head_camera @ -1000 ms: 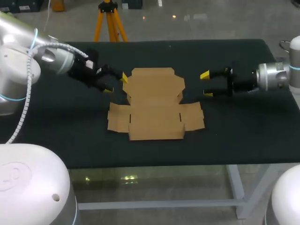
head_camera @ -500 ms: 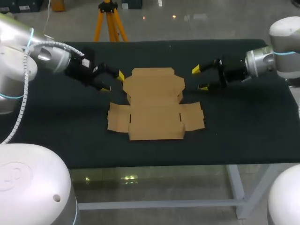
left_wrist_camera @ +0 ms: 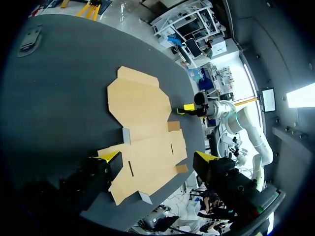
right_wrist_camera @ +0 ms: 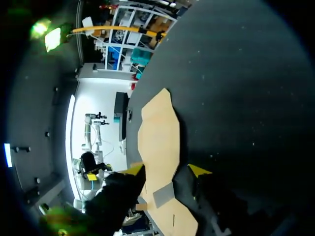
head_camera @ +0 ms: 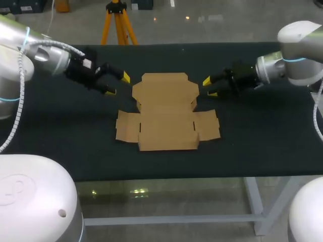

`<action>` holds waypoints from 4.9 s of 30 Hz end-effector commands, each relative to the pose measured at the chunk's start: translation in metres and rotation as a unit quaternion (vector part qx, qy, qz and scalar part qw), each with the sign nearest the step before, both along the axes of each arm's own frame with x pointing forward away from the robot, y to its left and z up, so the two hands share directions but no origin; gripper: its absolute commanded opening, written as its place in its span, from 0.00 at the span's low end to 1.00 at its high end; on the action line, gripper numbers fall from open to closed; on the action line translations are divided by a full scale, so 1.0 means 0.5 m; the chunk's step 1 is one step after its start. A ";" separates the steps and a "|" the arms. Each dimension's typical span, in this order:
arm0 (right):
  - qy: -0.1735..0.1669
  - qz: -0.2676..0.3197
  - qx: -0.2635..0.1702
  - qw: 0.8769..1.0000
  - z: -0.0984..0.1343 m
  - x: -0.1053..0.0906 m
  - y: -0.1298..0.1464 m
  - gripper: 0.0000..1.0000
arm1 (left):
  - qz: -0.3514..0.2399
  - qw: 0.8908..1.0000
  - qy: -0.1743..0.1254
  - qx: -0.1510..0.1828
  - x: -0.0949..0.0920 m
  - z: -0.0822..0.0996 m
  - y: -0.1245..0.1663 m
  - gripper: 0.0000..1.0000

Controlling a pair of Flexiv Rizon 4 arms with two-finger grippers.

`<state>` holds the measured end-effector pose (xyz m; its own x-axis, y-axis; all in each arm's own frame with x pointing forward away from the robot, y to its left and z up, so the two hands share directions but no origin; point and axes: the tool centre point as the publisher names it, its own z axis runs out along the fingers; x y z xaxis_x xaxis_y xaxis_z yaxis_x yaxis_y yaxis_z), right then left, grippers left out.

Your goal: Assemble the packaging by folding the flat box into shape, placing the metal phone stand inside, and closing the box properly

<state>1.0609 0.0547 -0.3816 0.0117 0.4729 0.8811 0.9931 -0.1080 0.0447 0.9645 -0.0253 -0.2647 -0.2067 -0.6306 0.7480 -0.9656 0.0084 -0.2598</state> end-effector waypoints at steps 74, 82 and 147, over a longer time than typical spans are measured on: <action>-0.151 -0.040 0.038 0.987 0.030 0.044 0.105 0.00 | -0.007 0.999 0.011 -0.045 -0.016 -0.034 0.062 1.00; -0.151 -0.040 0.038 0.987 0.030 0.044 0.105 0.00 | -0.007 0.999 0.011 -0.045 -0.016 -0.034 0.062 1.00; -0.400 0.123 0.233 0.878 0.247 -0.011 0.109 0.00 | -0.127 0.890 -0.424 -0.107 0.161 0.032 -0.071 1.00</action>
